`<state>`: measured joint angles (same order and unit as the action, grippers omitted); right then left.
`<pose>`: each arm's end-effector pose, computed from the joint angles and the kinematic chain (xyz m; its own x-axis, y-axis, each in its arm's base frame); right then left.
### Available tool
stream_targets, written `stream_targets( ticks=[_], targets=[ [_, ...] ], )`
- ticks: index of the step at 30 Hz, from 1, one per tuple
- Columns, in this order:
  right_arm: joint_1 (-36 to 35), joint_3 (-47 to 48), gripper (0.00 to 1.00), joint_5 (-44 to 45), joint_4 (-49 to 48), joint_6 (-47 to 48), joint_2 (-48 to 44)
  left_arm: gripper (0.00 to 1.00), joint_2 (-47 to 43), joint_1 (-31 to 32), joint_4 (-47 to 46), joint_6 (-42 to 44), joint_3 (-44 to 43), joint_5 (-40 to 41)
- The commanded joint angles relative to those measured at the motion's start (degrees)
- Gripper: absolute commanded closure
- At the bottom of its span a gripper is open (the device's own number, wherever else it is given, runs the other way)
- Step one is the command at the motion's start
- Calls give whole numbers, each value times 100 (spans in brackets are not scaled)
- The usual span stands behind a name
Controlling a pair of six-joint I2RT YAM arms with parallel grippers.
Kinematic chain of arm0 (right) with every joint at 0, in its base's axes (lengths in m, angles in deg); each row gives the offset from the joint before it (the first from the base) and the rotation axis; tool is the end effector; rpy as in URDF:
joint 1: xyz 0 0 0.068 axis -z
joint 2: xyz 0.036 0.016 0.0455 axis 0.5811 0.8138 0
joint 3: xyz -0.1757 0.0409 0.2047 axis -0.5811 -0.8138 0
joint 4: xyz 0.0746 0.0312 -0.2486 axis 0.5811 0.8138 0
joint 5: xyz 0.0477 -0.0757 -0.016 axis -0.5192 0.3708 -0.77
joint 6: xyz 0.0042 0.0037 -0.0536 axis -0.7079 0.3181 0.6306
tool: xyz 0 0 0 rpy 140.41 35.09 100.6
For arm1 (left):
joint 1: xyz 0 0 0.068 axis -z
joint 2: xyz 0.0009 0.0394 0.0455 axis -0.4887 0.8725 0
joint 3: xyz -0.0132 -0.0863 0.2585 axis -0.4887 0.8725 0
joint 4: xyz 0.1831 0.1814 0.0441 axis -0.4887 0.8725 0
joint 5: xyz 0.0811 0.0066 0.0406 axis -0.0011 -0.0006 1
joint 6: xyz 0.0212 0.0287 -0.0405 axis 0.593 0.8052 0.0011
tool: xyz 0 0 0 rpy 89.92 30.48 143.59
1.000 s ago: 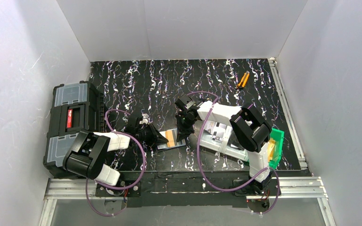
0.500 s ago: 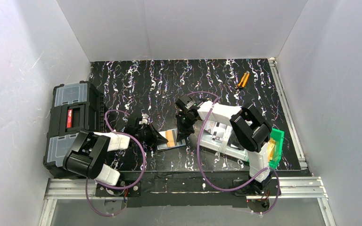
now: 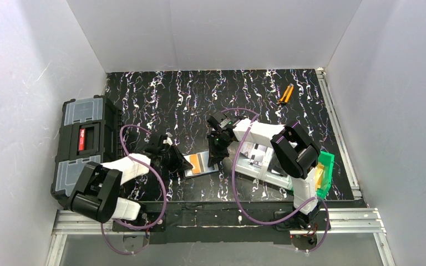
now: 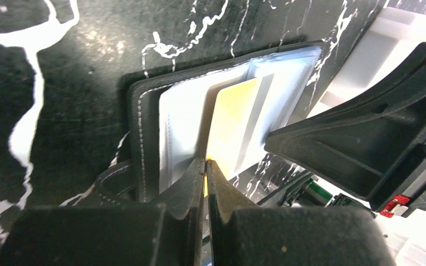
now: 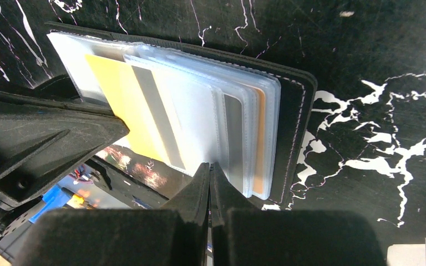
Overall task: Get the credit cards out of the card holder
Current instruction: Remove the credit card from the card holder.
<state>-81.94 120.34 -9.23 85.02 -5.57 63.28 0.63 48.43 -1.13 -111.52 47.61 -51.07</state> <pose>0.2684 0.2979 0.1554 -0.9851 -0.1374 -0.1035 -0.1701 0.8689 0.4648 0.2211 -0.0939 0.1392 -0.8848 -0.4374 -0.1609 -0.1856 0.6473 -0.7393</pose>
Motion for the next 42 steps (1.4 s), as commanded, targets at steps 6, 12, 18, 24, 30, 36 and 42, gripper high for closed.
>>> stream_targets(
  ticks=[6, 12, 18, 24, 30, 36, 42],
  targets=[
    [96, -428, 99, 914, 272, 172, 385, 100, -601, -70, 1285, 432, -296, 636],
    [110, -244, 99, 840, 292, 269, 202, 100, -874, -67, 1620, 520, -550, 561],
    [171, 45, 96, 689, 354, 358, -39, 100, -976, -71, 1997, 668, -887, 508],
    [236, 416, 82, 526, 470, 415, -356, 100, -993, -70, 2153, 723, -1141, 396],
    [353, 699, 54, 308, 518, 446, -782, 100, -1046, -72, 2237, 734, -1399, 271],
    [502, 482, 27, -476, -28, 380, -1311, 100, -1227, -93, 2026, 485, -1600, -114],
    [956, -487, 2, -1793, -1729, -337, -2068, 100, -1486, -280, 1447, -113, -1780, -758]
  ],
)
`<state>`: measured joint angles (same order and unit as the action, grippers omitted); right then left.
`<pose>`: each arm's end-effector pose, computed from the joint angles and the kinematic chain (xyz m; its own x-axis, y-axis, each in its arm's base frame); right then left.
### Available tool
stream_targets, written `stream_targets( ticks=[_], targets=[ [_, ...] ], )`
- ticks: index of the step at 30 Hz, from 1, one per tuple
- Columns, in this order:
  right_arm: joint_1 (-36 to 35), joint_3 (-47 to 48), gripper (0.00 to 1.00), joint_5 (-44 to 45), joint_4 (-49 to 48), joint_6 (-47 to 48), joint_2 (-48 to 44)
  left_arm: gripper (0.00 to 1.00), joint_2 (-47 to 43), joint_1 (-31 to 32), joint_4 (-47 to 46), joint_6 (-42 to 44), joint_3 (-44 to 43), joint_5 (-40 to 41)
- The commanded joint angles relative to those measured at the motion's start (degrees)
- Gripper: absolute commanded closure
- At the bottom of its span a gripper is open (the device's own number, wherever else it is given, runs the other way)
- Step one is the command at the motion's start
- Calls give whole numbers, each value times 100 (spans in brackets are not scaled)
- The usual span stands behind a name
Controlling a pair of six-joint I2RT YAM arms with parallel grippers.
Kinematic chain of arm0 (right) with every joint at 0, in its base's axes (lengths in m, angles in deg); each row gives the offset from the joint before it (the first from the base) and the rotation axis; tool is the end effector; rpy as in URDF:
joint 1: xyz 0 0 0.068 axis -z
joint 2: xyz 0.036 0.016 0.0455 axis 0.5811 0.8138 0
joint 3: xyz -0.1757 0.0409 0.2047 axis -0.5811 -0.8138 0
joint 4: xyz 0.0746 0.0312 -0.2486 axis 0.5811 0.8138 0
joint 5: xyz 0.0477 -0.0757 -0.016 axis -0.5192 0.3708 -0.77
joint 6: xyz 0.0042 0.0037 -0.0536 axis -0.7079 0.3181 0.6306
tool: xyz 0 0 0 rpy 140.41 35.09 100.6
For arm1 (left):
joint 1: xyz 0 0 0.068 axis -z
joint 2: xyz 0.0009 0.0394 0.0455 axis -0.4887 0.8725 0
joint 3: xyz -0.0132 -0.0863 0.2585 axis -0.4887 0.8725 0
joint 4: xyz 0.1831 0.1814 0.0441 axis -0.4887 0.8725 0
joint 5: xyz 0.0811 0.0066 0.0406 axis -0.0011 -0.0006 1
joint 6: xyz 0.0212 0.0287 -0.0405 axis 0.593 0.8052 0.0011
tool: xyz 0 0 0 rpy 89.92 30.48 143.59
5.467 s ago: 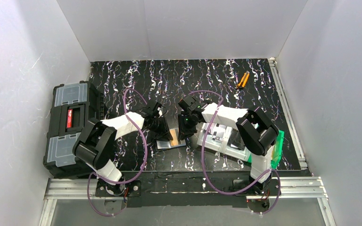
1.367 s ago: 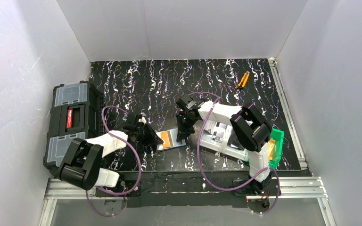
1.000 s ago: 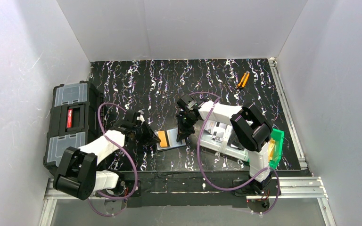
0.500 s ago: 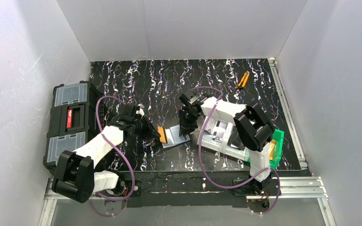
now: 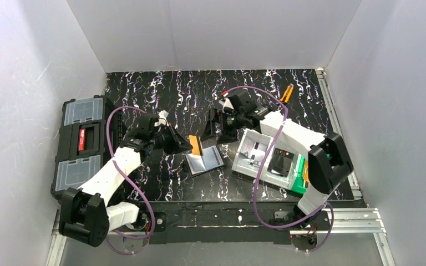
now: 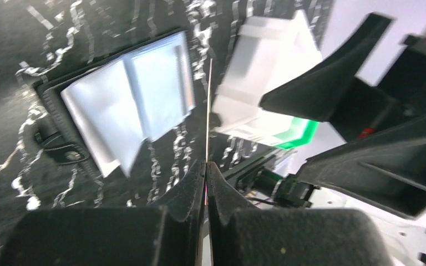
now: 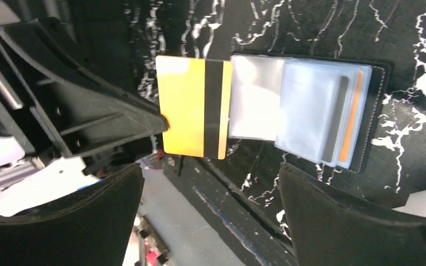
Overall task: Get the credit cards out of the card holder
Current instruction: Remove the credit card from the card holder, then place the credit card in the storage box.
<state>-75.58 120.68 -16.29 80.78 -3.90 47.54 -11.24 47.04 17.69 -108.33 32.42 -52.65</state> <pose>0.2818 0.2566 0.2654 -0.9419 -0.0484 -0.3324 -0.2714 0.6927 0.6682 0.2297 -0.0914 0.2419 -0.8599 -0.4199 -0.2903 -0.0399 0.6223 -0.7817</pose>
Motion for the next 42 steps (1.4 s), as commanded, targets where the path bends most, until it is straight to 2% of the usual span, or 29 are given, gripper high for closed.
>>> stream_targets(
  ticks=[1, 12, 15, 17, 21, 23, 24, 25, 27, 28, 30, 31, 36, 38, 42],
  targets=[
    [425, -670, 2, -1270, -1565, -666, -637, 100, -328, -175, -613, -575, -255, -710],
    [762, -1268, 2, -2292, -3475, -2028, -896, 100, -158, -289, -3036, -2151, 100, -1475],
    [779, -1422, 9, -2409, -4052, -2456, -868, 100, 1, -287, -3309, -2343, 98, -1645],
    [801, -1454, 22, -2463, -4258, -2640, -842, 100, 83, -284, -3368, -2361, 95, -1711],
    [826, -1486, 69, -2460, -4278, -2750, -816, 100, 198, -284, -3770, -2479, 134, -2002],
    [830, -1432, 85, -2397, -4014, -2607, -816, 100, 202, -285, -3787, -2469, 169, -2100],
    [832, -1402, 99, -2322, -3830, -2474, -828, 100, 221, -291, -3734, -2407, 153, -2223],
    [832, -1378, 99, -2257, -3633, -2344, -865, 97, 201, -292, -3590, -2290, 113, -2256],
    [832, -1273, 99, -1902, -2868, -1848, -1039, 49, 1, -284, -2279, -1336, -199, -2155],
    [828, -1211, 99, -1683, -2256, -1538, -1176, 29, -117, -289, -1725, -953, -355, -2046],
    [832, -1107, 99, -1328, -1588, -1193, -1321, 8, -173, -287, -1171, -629, -468, -1921],
    [832, -1054, 99, -1097, -1216, -997, -1415, 2, -174, -292, -872, -448, -534, -1846],
    [828, -859, 99, 825, 906, -262, -2047, 2, -141, -291, 541, 444, -964, -1169],
    [841, -836, 99, 1734, 1568, -158, -2285, 2, -67, -278, 866, 669, -1084, -1042],
    [909, -841, 99, 3004, 2743, -185, -2725, 2, 77, -223, 1142, 901, -1189, -893]
  ],
)
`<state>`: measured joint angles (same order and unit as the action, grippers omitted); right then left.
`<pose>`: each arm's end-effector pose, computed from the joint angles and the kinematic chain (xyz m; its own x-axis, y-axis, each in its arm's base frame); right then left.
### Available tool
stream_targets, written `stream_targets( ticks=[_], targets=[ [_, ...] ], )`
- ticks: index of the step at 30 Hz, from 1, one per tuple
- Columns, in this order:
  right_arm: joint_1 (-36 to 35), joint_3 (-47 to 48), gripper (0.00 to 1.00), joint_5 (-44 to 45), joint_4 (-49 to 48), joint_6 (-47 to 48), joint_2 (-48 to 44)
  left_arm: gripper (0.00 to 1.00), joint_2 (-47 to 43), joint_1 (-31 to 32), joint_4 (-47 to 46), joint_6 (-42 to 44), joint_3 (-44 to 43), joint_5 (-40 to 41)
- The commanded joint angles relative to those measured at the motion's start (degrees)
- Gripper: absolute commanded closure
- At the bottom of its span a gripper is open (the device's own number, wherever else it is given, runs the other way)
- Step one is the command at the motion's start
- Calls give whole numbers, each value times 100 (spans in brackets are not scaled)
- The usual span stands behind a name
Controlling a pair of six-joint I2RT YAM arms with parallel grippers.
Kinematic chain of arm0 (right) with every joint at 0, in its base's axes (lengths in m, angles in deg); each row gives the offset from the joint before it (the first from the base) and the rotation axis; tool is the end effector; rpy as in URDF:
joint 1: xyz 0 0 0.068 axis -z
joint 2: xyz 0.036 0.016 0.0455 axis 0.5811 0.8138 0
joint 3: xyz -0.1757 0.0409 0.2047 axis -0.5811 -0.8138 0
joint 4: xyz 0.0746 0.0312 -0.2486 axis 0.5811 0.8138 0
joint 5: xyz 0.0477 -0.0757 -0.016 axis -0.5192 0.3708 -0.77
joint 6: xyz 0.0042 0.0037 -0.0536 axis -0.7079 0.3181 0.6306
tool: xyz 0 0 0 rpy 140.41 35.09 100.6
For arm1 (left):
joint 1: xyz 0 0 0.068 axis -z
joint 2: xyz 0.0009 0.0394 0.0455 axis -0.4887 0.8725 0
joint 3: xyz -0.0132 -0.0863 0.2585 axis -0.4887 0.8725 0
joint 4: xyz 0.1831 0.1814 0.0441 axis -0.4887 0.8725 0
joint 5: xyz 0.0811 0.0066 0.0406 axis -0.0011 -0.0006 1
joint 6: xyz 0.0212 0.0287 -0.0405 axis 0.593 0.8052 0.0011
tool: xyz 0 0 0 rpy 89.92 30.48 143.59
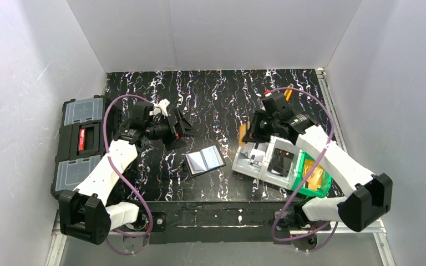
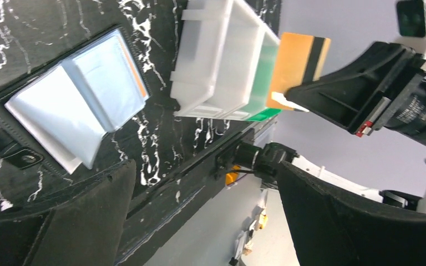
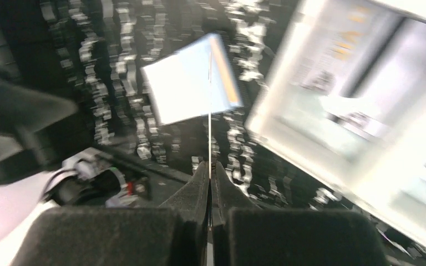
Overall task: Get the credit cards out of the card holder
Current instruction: Place the credit card in the storage box.
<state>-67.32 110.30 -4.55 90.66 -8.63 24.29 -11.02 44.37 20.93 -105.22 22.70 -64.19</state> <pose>0.2345 0.1550 0.3180 -0.8801 0.2447 -0.4069 -0.0627 0.7896 0.6104 0.2408 -0.0887 0.2953 -0.8789 -0.3318 -0.3428 0.1326 0.5202 -0.8437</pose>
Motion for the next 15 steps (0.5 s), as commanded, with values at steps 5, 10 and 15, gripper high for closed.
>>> stream_targets(
  ticks=[5, 10, 15],
  targets=[
    [432, 96, 99, 2886, 2778, -73, -831, 2, 300, 302, 951, 766, -429, 380],
    [1095, -105, 99, 3491, 3301, -226, -1041, 2, 580, 529, 1039, 875, -634, 389],
    [1786, -242, 99, 4016, 3624, -198, -819, 2, 766, 748, 1092, 903, -849, 413]
  ],
)
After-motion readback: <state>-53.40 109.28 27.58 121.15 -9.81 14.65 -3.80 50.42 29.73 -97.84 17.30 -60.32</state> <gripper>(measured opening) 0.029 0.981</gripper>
